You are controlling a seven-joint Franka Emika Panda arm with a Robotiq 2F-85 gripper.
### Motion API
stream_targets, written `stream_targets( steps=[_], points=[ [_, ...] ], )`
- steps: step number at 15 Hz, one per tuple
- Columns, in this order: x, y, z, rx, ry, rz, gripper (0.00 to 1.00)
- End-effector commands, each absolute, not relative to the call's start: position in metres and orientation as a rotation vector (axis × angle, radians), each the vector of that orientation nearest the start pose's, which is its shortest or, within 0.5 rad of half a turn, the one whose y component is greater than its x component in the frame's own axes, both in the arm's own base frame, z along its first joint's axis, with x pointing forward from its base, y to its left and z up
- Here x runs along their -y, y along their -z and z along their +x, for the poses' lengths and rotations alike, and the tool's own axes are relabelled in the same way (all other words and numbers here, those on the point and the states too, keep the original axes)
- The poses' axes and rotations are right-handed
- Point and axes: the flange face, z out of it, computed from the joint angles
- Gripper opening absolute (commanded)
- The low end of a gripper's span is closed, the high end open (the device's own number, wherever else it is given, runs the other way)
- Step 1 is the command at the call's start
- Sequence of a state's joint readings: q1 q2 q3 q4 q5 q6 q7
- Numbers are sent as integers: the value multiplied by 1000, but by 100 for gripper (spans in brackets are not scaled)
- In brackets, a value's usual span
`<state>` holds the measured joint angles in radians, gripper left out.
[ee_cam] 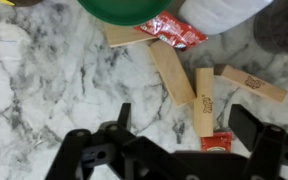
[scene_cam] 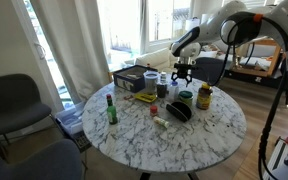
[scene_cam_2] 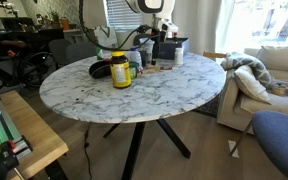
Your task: Move one block closer to the green bottle
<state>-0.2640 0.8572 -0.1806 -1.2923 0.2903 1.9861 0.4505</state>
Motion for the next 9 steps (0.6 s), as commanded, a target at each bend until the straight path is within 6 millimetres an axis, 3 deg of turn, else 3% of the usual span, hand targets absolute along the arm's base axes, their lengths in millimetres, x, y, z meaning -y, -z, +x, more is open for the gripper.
stream_targets(
  steps=[1, 9],
  points=[
    [271, -224, 680, -1423, -223, -2662, 100],
    [264, -223, 686, -1398, -185, -2640, 100]
  ],
)
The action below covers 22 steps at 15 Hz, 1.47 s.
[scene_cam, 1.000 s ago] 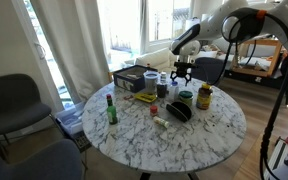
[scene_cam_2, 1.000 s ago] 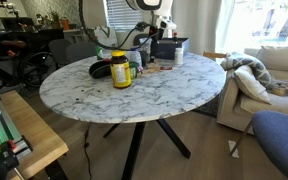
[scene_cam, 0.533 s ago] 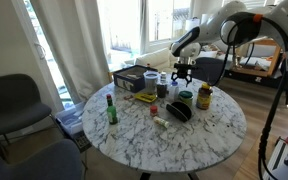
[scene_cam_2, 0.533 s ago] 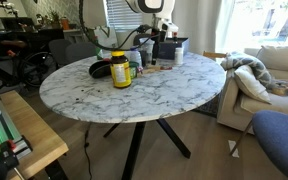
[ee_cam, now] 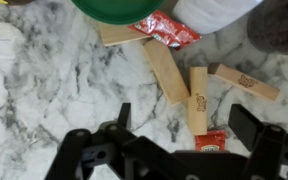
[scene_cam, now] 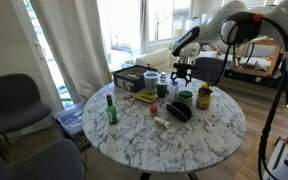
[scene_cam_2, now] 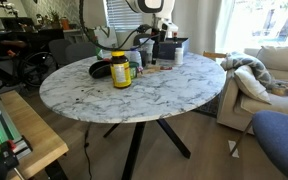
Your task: Move one block closer to the green bottle
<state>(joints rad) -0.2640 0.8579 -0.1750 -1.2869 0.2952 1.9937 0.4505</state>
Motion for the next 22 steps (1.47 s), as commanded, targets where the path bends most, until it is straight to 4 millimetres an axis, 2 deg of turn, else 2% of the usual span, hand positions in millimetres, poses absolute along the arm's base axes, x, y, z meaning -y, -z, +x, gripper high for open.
stream_targets(
  steps=[1, 2, 3, 4, 5, 10, 16, 21, 22],
  points=[
    [262, -223, 687, -1398, -186, -2641, 100],
    [261, -223, 687, -1402, -183, -2635, 100],
    [268, -228, 682, -1350, -301, -2621, 100],
    [267, -228, 681, -1341, -329, -2619, 100],
    [261, -227, 683, -1380, -274, -2649, 100],
    [262, -230, 683, -1377, -277, -2650, 100],
    [257, -221, 695, -1421, -128, -2652, 100],
    [250, -202, 698, -1429, -58, -2684, 87],
    [249, -197, 698, -1428, -57, -2691, 89]
  ],
)
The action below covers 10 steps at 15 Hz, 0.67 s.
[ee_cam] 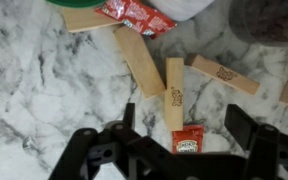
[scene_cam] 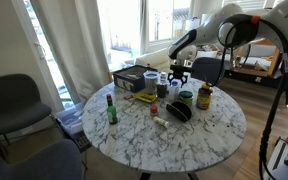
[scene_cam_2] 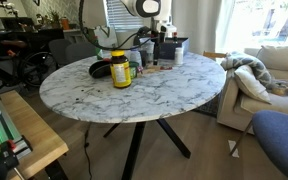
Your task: Move one block closer to the green bottle
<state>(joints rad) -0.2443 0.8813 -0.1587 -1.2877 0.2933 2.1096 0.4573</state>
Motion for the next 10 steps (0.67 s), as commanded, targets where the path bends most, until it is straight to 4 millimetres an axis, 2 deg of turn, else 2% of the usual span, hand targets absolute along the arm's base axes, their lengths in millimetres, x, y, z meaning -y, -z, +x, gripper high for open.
stream_targets(
  steps=[1, 2, 4, 6, 7, 10],
  points=[
    [248, -192, 698, -1429, -53, -2697, 85],
    [247, -188, 698, -1430, -46, -2702, 84],
    [246, -182, 699, -1436, -30, -2705, 75],
    [245, -178, 701, -1437, -13, -2713, 51],
    [245, -177, 701, -1433, -4, -2720, 49],
    [243, -173, 701, -1426, 8, -2734, 25]
  ],
)
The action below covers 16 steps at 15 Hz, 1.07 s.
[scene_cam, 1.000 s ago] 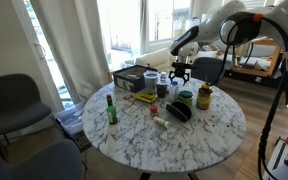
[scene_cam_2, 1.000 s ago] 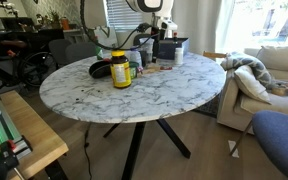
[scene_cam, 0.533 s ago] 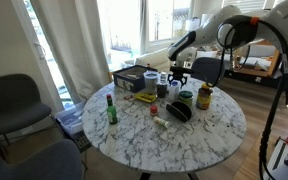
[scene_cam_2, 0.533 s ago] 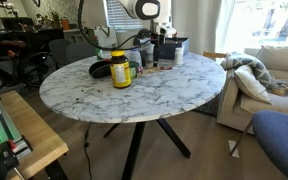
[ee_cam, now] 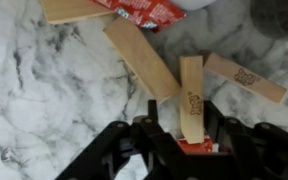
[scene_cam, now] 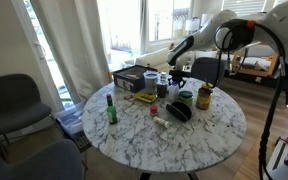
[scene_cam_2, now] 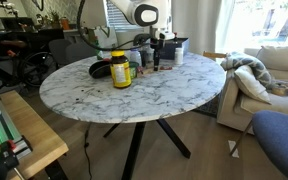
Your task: Move one block closer to the green bottle
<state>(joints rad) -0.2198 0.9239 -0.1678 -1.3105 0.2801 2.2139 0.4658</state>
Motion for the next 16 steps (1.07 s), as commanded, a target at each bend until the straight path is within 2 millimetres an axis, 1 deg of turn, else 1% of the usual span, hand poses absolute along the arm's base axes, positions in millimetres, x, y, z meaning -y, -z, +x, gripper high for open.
stream_targets(
  steps=[1, 3, 4, 5, 6, 8, 9, 11, 12, 14, 16],
  points=[
    [243, -173, 701, -1424, 8, -2737, 18],
    [245, -176, 701, -1422, 15, -2739, 2],
    [246, -179, 701, -1423, 21, -2737, 0],
    [250, -185, 701, -1423, 35, -2736, 4],
    [254, -192, 701, -1422, 48, -2739, 4],
    [269, -215, 699, -1419, 61, -2749, 4],
    [280, -232, 697, -1424, 73, -2732, 4],
    [294, -259, 693, -1430, 68, -2711, 4],
    [298, -273, 688, -1405, 24, -2707, 4],
    [296, -306, 680, -1302, -30, -2694, 4],
    [283, -345, 673, -1144, -9, -2691, 4]
  ],
)
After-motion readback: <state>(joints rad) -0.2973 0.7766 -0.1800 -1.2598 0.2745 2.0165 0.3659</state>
